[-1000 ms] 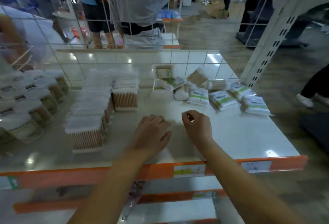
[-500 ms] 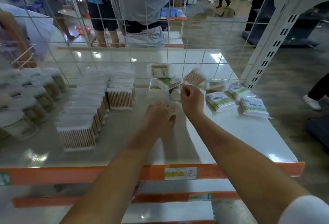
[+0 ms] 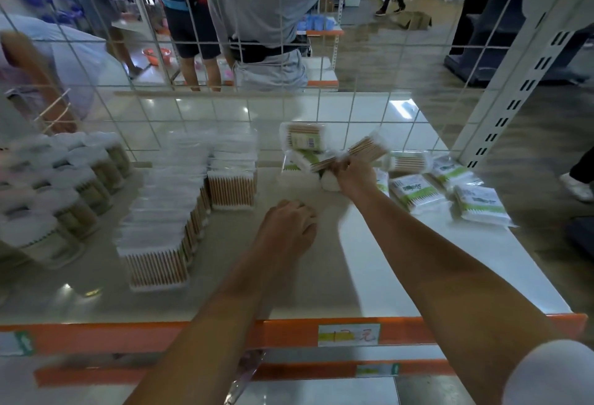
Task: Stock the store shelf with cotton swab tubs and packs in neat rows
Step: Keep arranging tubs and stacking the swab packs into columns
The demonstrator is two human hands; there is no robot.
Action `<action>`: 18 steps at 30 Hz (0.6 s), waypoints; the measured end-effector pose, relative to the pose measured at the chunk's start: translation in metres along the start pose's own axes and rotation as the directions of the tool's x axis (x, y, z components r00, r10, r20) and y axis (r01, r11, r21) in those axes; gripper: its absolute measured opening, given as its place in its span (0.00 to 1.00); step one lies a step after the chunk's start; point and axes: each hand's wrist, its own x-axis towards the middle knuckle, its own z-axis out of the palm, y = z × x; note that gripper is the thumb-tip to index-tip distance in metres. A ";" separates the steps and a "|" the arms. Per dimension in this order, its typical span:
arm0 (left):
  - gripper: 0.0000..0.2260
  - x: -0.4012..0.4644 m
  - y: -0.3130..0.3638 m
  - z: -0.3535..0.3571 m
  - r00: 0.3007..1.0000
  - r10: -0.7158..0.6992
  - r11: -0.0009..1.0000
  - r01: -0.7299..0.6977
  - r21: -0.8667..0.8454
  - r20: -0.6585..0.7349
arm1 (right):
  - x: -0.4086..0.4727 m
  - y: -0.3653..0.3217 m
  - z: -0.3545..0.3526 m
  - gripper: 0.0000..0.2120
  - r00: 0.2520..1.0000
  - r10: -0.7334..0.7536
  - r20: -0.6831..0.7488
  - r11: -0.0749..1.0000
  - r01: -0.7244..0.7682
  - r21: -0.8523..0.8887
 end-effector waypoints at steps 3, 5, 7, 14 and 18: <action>0.19 -0.003 -0.001 0.002 1.000 0.002 1.000 -0.002 -0.029 -0.009 | -0.002 -0.002 0.002 0.24 1.000 0.015 0.021 0.999 -0.015 -0.031; 0.14 -0.006 -0.002 0.001 1.000 0.012 0.999 -0.013 -0.049 -0.019 | -0.004 -0.003 0.002 0.29 0.999 0.022 0.025 1.000 -0.021 -0.023; 0.12 -0.009 -0.003 0.001 0.999 0.025 0.997 -0.028 -0.069 -0.036 | -0.008 -0.004 0.004 0.32 0.999 0.030 0.019 1.000 -0.030 0.006; 0.16 -0.022 -0.011 -0.004 0.998 0.019 0.994 -0.025 -0.103 -0.060 | -0.017 -0.003 0.008 0.39 0.999 0.045 0.005 0.999 -0.045 0.022; 0.17 -0.030 -0.015 -0.006 0.995 0.029 0.994 -0.039 -0.103 -0.095 | -0.023 -0.004 0.012 0.41 0.999 0.042 -0.034 0.996 -0.039 0.077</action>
